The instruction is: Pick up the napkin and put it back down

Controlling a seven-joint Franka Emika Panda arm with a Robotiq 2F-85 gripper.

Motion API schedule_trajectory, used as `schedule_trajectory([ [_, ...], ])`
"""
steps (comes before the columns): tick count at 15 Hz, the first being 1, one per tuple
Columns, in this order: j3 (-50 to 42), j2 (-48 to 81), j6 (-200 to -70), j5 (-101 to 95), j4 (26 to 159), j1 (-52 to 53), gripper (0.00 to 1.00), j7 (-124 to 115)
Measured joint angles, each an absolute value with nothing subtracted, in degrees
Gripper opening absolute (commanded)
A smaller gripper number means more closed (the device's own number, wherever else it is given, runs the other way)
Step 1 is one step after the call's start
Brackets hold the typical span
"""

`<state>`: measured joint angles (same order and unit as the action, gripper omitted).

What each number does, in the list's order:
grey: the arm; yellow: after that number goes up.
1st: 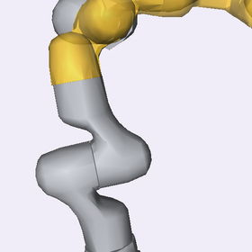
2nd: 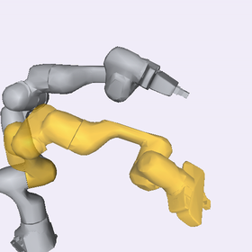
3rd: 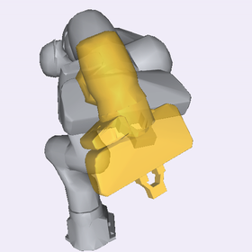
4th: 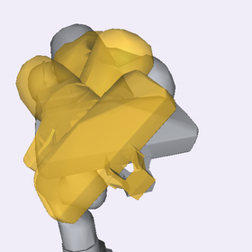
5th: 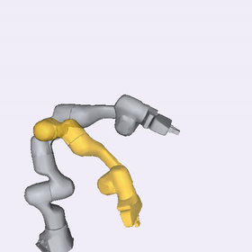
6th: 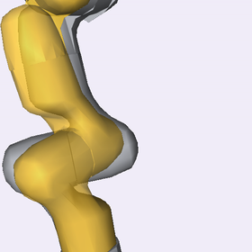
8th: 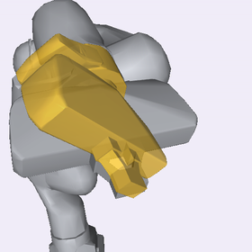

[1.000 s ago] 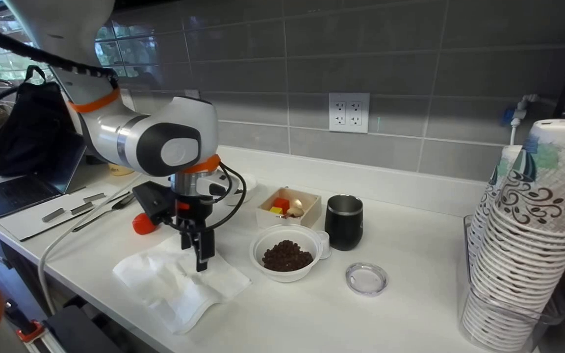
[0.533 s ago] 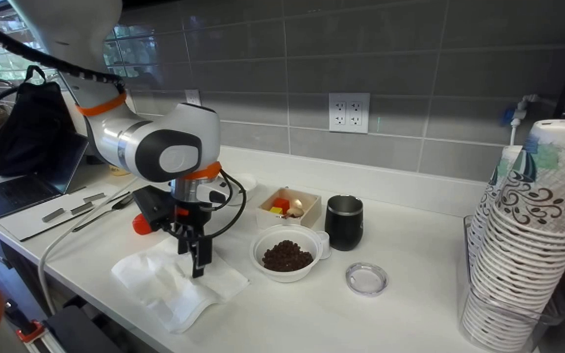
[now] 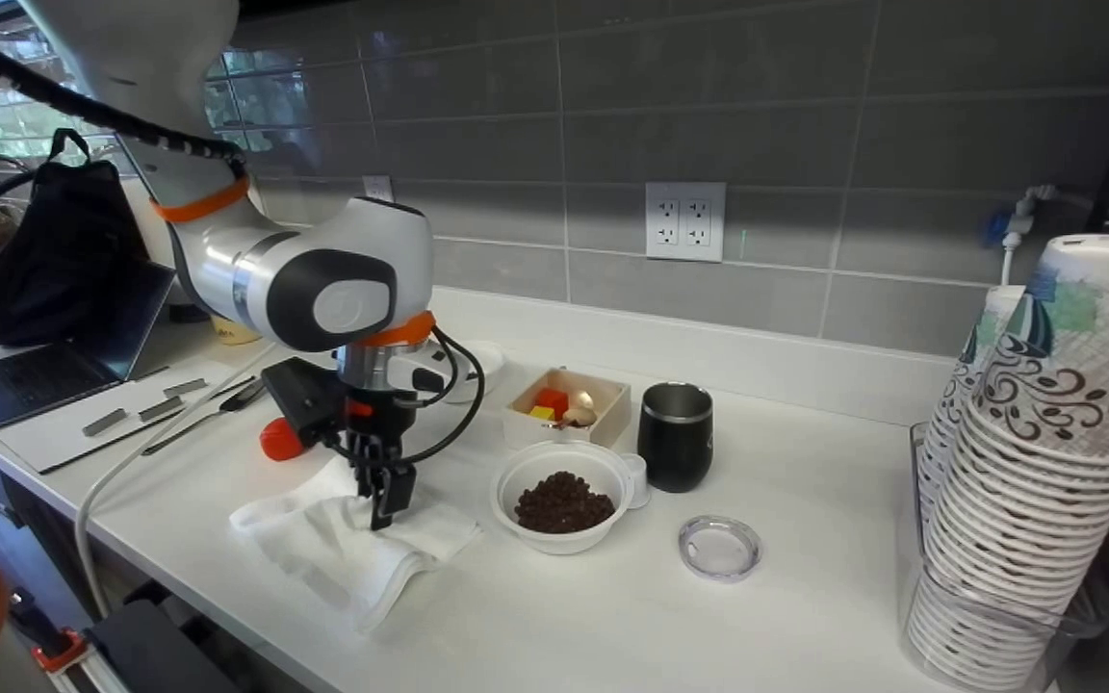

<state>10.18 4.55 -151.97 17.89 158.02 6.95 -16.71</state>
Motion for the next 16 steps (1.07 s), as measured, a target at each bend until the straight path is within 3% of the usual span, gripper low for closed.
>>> schedule_trajectory([
  [2,10.2,4.4,-152.0,17.9,157.7,7.1,0.00,-16.7],
  [8,10.8,0.4,-148.7,15.9,157.0,9.3,0.01,-19.3],
  [16,16.3,-17.6,-116.4,13.7,157.0,12.3,0.01,-36.3],
])
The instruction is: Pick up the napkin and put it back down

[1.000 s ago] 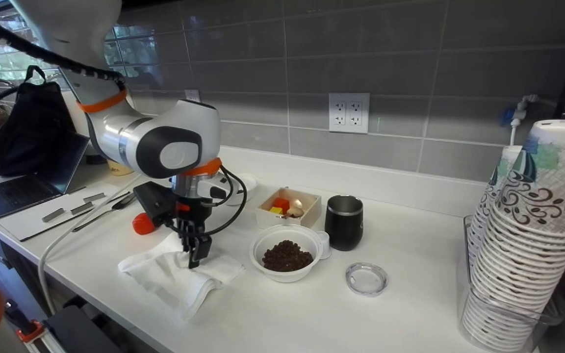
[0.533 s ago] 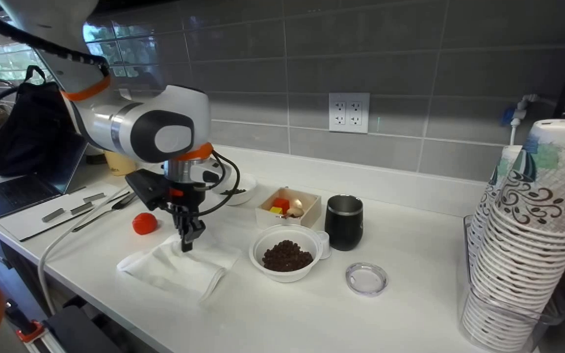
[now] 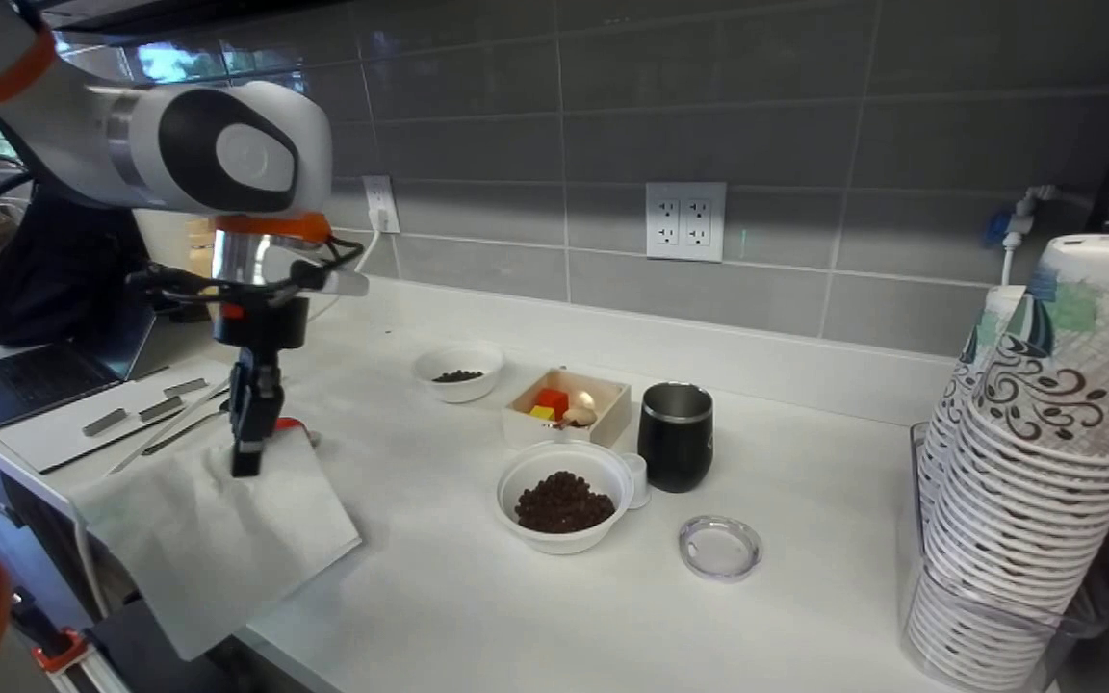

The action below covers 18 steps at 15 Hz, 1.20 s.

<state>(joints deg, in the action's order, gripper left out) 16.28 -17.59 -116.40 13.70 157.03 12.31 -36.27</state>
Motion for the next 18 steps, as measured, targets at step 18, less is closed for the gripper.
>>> schedule_trajectory([
  [18,16.0,-9.3,-99.7,-6.8,155.6,5.6,0.01,-50.7],
])
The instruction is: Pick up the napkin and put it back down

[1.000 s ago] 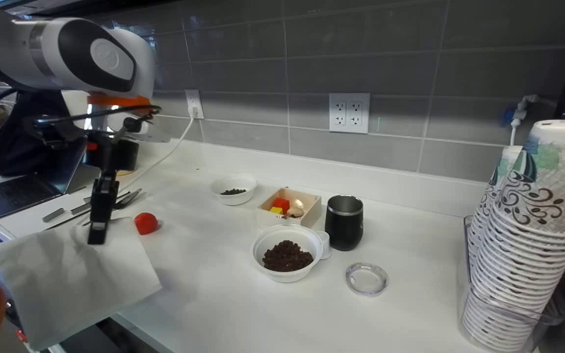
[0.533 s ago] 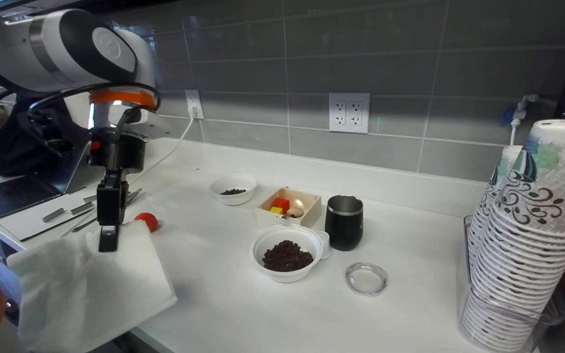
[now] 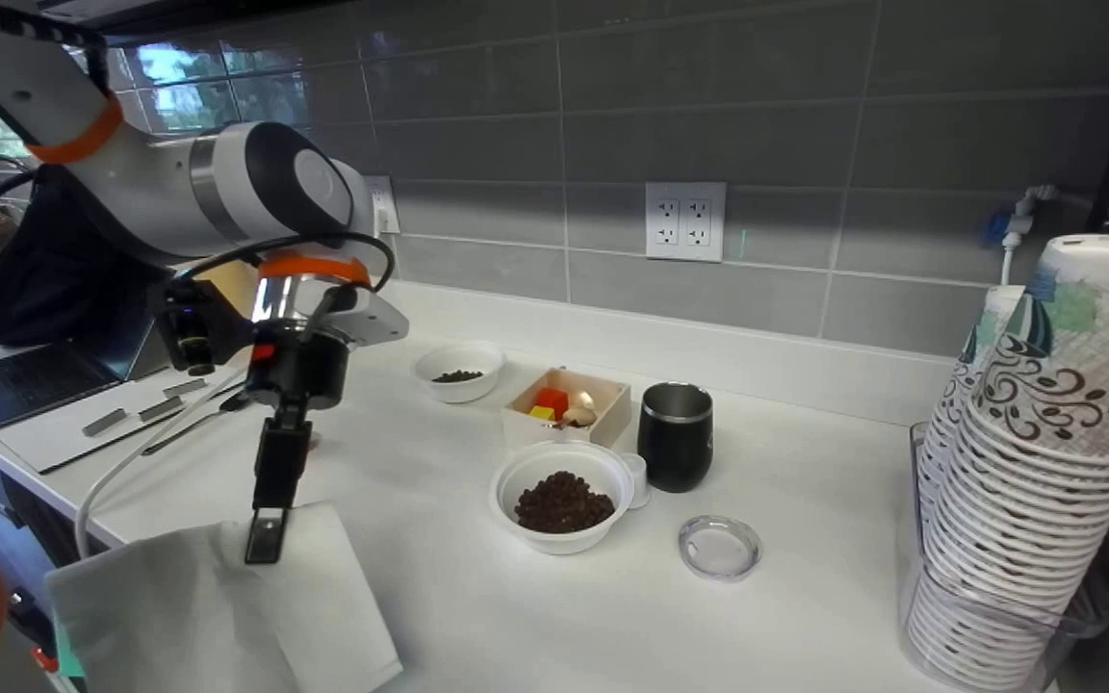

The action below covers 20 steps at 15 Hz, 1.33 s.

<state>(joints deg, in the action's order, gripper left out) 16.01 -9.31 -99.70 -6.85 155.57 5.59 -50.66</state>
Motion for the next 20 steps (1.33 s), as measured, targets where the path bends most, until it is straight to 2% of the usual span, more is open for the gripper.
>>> schedule_trajectory([
  [9,13.2,7.9,-98.7,-19.8,141.7,8.4,0.01,-55.7],
  [20,9.7,17.6,-115.0,-22.7,138.5,14.0,0.01,-62.1],
])
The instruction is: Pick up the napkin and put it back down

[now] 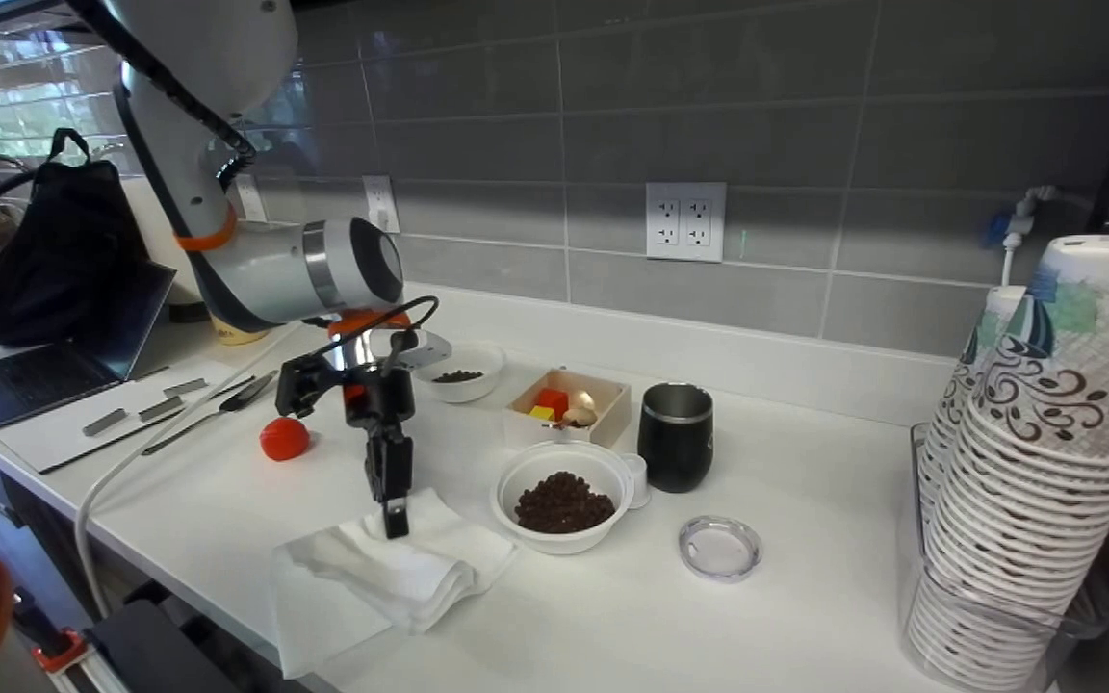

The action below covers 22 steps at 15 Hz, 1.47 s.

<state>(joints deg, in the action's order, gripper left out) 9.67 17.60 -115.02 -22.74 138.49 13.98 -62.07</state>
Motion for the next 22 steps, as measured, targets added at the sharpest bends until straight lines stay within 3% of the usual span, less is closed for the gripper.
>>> schedule_trajectory([
  [6,9.8,14.2,-111.9,-22.0,138.4,15.7,0.01,-63.1],
  [15,14.7,3.8,-85.8,-21.4,138.5,19.1,0.01,-73.7],
  [22,15.1,9.9,-87.9,-23.8,138.6,19.0,0.01,-78.1],
])
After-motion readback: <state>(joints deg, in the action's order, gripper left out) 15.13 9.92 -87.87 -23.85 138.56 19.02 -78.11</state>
